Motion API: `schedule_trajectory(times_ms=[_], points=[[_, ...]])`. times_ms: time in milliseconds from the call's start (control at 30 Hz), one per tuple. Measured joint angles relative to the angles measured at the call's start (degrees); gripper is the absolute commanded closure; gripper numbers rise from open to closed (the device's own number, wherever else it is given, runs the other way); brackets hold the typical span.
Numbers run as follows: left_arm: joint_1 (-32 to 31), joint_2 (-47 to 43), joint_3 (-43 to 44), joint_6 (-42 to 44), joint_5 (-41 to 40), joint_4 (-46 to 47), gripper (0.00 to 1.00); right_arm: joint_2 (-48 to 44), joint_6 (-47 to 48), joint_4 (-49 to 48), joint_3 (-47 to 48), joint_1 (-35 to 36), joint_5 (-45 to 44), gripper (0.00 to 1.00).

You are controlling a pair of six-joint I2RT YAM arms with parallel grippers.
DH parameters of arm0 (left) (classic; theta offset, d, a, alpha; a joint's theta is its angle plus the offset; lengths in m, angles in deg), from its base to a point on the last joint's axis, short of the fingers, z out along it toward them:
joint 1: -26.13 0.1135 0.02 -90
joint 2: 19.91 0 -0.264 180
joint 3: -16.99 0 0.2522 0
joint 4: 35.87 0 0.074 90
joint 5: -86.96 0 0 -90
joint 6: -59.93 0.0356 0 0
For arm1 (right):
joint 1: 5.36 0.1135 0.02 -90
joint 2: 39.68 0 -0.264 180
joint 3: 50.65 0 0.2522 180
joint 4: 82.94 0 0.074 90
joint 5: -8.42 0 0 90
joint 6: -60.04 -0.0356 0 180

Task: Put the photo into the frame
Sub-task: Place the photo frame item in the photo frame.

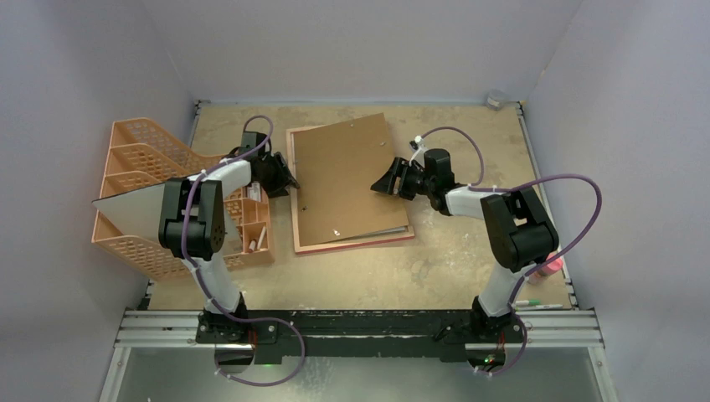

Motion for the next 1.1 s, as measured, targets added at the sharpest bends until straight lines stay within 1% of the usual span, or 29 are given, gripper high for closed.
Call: schedule_trajectory(times_ms=[33, 100, 233, 300, 433, 500, 567, 633, 733, 800, 967, 1100], points=[[0.0, -0.1, 0.0, 0.1, -0.3, -0.1, 0.48, 0.0, 0.6, 0.9, 0.4, 0.1, -0.1, 0.24], [0.0, -0.4, 0.0, 0.2, -1.0, -0.2, 0.43, 0.0, 1.7, 2.6, 1.3, 0.2, -0.3, 0.20], [0.0, -0.9, 0.2, 0.8, -2.0, -0.2, 0.36, 0.0, 4.5, 6.5, 4.3, 0.2, -1.8, 0.12], [0.0, -0.9, 0.5, 1.0, -2.3, -0.4, 0.32, 0.0, 5.9, 8.4, 6.0, 0.2, -2.3, 0.11], [0.0, -0.7, 1.4, 1.0, -2.6, -0.4, 0.30, 0.2, 8.0, 10.8, 9.3, 0.2, -3.1, 0.12], [0.0, -0.1, 2.1, 1.0, -2.8, -0.4, 0.29, 0.9, 8.7, 11.1, 11.0, 0.1, -3.1, 0.15], [0.0, 0.7, 2.6, 1.0, -3.1, -0.3, 0.28, 1.8, 9.1, 11.4, 12.4, -0.2, -3.1, 0.23], [0.0, 1.5, 2.9, 0.9, -3.3, -0.2, 0.27, 3.2, 9.6, 11.8, 13.6, -0.3, -3.1, 0.33], [-0.3, 1.8, 3.1, 1.0, -3.7, -0.1, 0.26, 5.2, 9.8, 12.6, 14.4, -0.8, -3.0, 0.38], [-0.3, 1.9, 3.2, 0.9, -3.8, 0.1, 0.26, 5.9, 9.3, 12.6, 14.1, -1.0, -2.9, 0.40], [-0.3, 2.2, 3.3, 1.0, -3.5, 0.5, 0.26, 6.0, 6.9, 9.1, 11.0, -1.0, -1.6, 0.43], [-0.3, 3.0, 3.9, 1.5, -2.5, 1.2, 0.27, 6.2, 5.1, 8.3, 10.6, -1.0, -0.7, 0.46]])
